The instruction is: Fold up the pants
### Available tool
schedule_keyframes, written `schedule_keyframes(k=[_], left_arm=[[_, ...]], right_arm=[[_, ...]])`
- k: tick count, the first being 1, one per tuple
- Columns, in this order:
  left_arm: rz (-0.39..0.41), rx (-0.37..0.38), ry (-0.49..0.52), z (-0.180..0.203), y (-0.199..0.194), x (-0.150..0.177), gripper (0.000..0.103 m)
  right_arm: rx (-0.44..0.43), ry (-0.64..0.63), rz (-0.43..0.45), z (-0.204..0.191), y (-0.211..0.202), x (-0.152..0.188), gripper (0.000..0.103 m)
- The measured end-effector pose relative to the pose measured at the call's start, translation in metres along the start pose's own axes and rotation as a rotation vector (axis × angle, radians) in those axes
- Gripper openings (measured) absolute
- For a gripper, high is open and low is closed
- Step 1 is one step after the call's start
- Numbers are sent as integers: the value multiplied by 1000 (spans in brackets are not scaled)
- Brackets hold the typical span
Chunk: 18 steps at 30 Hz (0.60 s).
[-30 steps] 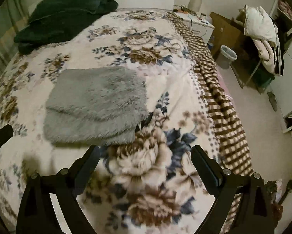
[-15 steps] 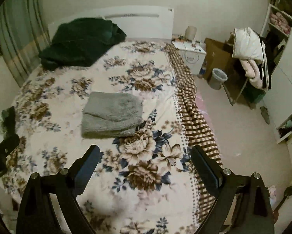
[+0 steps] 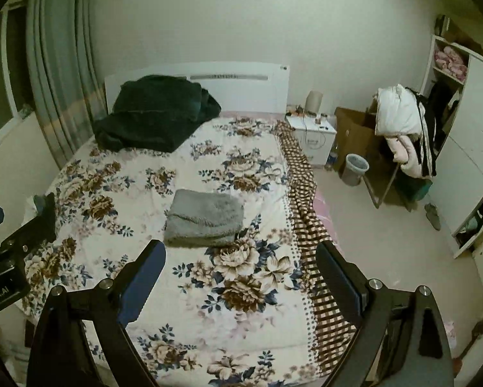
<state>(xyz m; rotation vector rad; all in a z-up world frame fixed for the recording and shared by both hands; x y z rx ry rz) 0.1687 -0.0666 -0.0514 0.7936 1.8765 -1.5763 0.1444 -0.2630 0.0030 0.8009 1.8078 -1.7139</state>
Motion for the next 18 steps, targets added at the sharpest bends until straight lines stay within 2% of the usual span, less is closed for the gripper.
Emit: schedule_keyframes(k=[5, 7, 18], left_arm=[[10, 17, -12, 0, -18, 7, 100], [5, 10, -25, -1, -22, 10, 102], [-5, -25, -32, -4, -29, 17, 103]], right_arm=[[-1, 13, 14, -2, -36, 3, 96], [-6, 19, 13, -2, -47, 5, 101], [-4, 20, 25, 2, -62, 3, 103]])
Point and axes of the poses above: each gripper's, at about its wrist camera, not at the fingertips, and y roughly the way its jaws point, z to its right, x to its underside, the point moved 3 cm from there along y, roughly the way its jaws point, and after that the axes turned 10 degrees about -x, right-handed, at the moved point
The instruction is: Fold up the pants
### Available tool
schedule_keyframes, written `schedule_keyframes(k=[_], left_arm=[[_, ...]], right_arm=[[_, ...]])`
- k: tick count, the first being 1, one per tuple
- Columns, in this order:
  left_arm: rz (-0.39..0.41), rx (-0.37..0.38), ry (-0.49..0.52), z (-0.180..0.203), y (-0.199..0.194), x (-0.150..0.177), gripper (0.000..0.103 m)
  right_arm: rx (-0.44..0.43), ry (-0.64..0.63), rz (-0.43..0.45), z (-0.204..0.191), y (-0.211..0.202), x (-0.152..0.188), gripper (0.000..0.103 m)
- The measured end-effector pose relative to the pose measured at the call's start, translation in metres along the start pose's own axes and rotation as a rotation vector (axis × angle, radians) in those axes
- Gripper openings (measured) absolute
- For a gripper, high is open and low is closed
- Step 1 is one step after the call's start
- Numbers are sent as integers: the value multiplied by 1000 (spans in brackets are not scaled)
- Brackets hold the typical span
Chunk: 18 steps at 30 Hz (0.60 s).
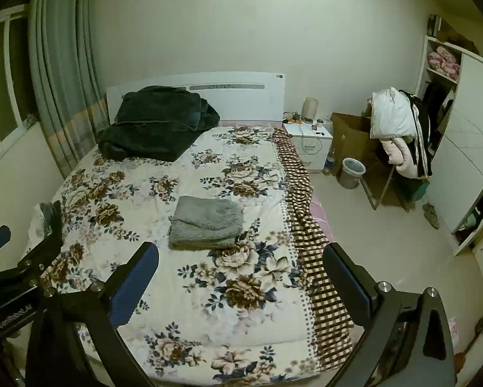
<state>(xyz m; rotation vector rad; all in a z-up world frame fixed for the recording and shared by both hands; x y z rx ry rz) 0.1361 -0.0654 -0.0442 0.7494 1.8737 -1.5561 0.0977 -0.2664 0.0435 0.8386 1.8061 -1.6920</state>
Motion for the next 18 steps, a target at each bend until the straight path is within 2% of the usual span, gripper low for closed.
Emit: schedule_keyframes(k=[18], left_arm=[[-9, 7, -3, 0, -7, 1, 103]], right_arm=[[-24, 13, -34, 2, 8, 6, 103]])
Point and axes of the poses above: each gripper's, at about its wrist camera, not at the fingertips, and y roughly the way its jaws point, z to its right, x to its underside, the point moved 3 cm from there along y, roughly the way its jaws point, and after that the axes turned 10 degrees about -x, right-handed, at the moved point
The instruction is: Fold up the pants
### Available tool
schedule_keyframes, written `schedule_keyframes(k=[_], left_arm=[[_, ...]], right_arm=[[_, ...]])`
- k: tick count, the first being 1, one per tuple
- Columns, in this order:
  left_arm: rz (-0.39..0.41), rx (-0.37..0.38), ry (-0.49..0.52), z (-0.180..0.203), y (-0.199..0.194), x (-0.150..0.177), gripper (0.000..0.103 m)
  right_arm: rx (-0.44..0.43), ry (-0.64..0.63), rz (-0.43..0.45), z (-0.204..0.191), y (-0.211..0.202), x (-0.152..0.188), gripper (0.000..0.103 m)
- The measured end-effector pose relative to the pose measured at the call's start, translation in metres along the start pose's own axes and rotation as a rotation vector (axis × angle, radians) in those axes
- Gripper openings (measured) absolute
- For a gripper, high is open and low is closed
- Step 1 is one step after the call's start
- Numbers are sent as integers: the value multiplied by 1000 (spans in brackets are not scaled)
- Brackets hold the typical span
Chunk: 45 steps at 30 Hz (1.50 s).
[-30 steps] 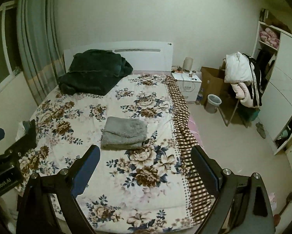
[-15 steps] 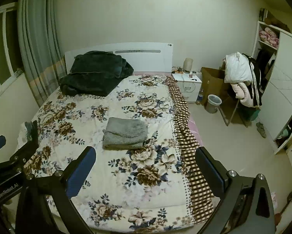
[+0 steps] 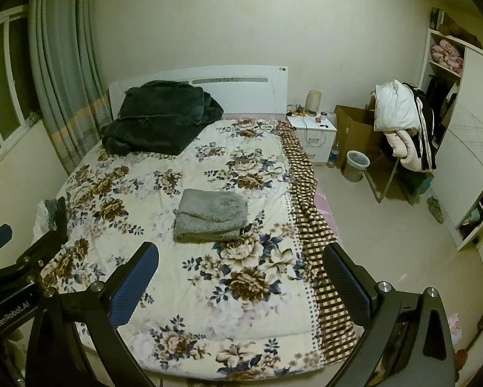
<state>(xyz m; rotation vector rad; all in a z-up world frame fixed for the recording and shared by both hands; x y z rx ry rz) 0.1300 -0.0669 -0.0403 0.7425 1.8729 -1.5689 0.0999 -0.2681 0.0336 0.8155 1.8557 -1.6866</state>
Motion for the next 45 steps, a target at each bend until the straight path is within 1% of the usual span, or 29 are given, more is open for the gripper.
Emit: schedule_keyframes(k=[3, 34, 45], left_arm=[[0, -1, -1, 1, -1, 1, 103], [-3, -18, -10, 0, -4, 6, 103], [-7, -19, -9, -2, -4, 6, 103]], right_arm=[[-1, 3, -5, 0, -2, 5, 103], [-4, 7, -14, 8, -4, 3, 103], [-1, 12, -16, 11, -3, 7, 103]])
Point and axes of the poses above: each gripper's, at about its wrist camera, not at the fingertips, and y roughly the way its jaws point, z to its right, x to its underside, the point moved 3 cm from there along y, roughly the way its jaws point, and after that the axes turned 10 degrees about -x, right-handed, at the moved point
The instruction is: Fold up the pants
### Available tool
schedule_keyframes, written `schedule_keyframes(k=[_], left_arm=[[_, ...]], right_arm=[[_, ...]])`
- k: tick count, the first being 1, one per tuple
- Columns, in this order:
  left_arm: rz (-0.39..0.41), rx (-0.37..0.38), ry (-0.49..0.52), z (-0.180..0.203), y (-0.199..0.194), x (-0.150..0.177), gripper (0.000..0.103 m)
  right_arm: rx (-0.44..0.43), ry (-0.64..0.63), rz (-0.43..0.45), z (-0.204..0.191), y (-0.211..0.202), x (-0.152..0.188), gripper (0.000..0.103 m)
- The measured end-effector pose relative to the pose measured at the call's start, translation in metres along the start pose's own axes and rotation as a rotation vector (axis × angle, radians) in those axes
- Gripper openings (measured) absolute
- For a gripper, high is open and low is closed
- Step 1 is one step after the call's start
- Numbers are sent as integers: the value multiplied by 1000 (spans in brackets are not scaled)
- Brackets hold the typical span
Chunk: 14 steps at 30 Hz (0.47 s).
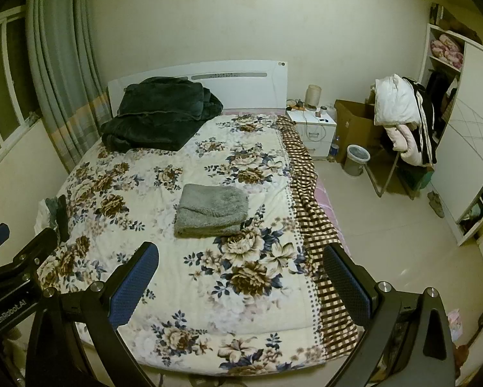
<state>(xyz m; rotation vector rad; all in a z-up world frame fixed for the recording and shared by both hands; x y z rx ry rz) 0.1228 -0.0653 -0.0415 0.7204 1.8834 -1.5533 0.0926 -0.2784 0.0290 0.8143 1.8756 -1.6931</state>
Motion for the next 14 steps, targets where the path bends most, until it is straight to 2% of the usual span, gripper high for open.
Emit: schedule_keyframes(k=[14], left_arm=[[2, 4, -3, 1, -1, 0, 103]], right_arm=[[-4, 4, -4, 5, 3, 8, 103]])
Point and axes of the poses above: each gripper's, at about its wrist camera, not at the fingertips, and y roughly the way its jaws point, z to its right, x to its underside, the point moved 3 cm from there along y, roughly the way its jaws point, and after that the axes turned 10 degrees about -x, right-handed, at the moved point
